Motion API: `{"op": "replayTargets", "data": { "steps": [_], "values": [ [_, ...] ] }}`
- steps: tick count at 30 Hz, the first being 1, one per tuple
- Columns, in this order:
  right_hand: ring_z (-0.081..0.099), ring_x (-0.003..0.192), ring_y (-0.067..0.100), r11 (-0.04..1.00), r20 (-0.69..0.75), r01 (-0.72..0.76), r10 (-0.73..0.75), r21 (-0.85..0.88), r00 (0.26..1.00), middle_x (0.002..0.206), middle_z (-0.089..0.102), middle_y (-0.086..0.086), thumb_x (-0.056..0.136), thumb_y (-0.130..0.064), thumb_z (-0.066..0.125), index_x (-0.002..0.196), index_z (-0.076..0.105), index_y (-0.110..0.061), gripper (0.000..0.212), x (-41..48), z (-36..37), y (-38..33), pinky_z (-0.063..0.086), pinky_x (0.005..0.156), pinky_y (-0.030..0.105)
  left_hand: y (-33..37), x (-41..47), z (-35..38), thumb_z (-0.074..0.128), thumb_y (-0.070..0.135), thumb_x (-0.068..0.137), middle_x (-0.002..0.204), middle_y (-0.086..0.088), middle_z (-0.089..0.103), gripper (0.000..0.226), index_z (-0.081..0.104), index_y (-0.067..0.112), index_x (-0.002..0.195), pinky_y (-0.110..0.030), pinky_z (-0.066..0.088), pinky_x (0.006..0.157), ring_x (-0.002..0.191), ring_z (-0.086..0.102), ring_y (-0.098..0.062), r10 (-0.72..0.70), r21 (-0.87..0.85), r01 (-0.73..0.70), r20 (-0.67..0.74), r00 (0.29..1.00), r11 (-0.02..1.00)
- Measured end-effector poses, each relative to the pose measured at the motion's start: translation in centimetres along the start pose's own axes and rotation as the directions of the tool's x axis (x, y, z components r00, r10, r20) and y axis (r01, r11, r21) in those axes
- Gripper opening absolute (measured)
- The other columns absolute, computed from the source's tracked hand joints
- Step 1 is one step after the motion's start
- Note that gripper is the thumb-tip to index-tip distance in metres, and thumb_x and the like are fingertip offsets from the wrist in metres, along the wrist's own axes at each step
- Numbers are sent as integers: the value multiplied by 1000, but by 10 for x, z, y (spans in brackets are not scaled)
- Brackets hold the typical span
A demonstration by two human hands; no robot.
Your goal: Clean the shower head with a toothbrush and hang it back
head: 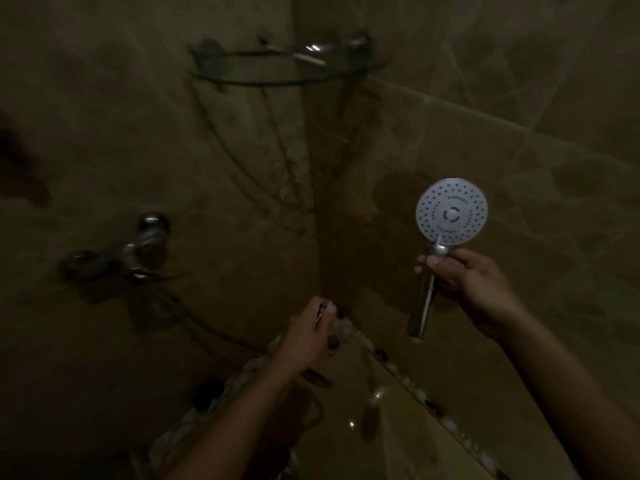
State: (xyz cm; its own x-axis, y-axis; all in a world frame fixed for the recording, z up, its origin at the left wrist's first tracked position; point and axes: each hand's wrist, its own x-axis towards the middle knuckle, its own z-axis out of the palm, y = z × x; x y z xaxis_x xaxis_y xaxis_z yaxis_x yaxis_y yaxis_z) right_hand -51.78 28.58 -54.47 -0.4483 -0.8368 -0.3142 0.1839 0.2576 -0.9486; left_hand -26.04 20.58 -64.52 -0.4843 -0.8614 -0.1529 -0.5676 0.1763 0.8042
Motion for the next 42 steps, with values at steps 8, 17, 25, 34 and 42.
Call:
{"op": "replayTargets", "data": {
  "steps": [8, 17, 25, 34, 42],
  "values": [
    [72, 105, 21, 999, 93, -35, 38, -35, 995, 116, 74, 9, 97, -9, 59, 120, 64, -7, 24, -15, 55, -21, 53, 85, 36, -53, 0, -139, 48, 29, 104, 85, -1, 61, 21, 55, 15, 90, -25, 32, 67, 87, 61, -23, -237, 97, 252, -144, 961, 963],
    [69, 108, 26, 997, 66, -58, 61, -50, 996, 109, 75, 10, 97, -8, 56, 116, 64, -4, 21, -12, 126, -14, 52, 88, 39, -111, 36, -226, 46, 35, 103, 119, -20, 67, 36, 65, 6, 114, -28, 37, 79, 111, 62, -32, -399, -41, 400, -217, 891, 915],
    [68, 109, 26, 997, 34, -70, 71, -17, 997, 113, 73, 14, 97, -7, 57, 114, 65, -3, 19, -2, 169, -16, 53, 88, 39, -118, 39, -221, 52, 38, 100, 98, -7, 63, 16, 61, 25, 98, -27, 39, 57, 75, 53, -22, -480, -386, 379, -211, 851, 841],
    [69, 99, 28, 994, 40, -109, 110, -28, 993, 105, 72, 17, 98, -5, 56, 107, 66, 0, 15, -3, 176, -6, 55, 85, 38, -121, 31, -220, 55, 28, 101, 120, -6, 65, 29, 65, 9, 121, -21, 37, 83, 109, 57, -19, -440, -339, 352, -230, 868, 872],
    [68, 99, 33, 990, 23, -137, 138, -39, 990, 107, 72, 23, 95, -5, 59, 100, 69, -1, 12, 7, 168, 19, 54, 87, 42, -112, 28, -199, 59, 27, 99, 77, -6, 64, 26, 61, 21, 74, -37, 47, 75, 80, 61, -24, -390, -129, 372, -182, 903, 919]
  ]
}}
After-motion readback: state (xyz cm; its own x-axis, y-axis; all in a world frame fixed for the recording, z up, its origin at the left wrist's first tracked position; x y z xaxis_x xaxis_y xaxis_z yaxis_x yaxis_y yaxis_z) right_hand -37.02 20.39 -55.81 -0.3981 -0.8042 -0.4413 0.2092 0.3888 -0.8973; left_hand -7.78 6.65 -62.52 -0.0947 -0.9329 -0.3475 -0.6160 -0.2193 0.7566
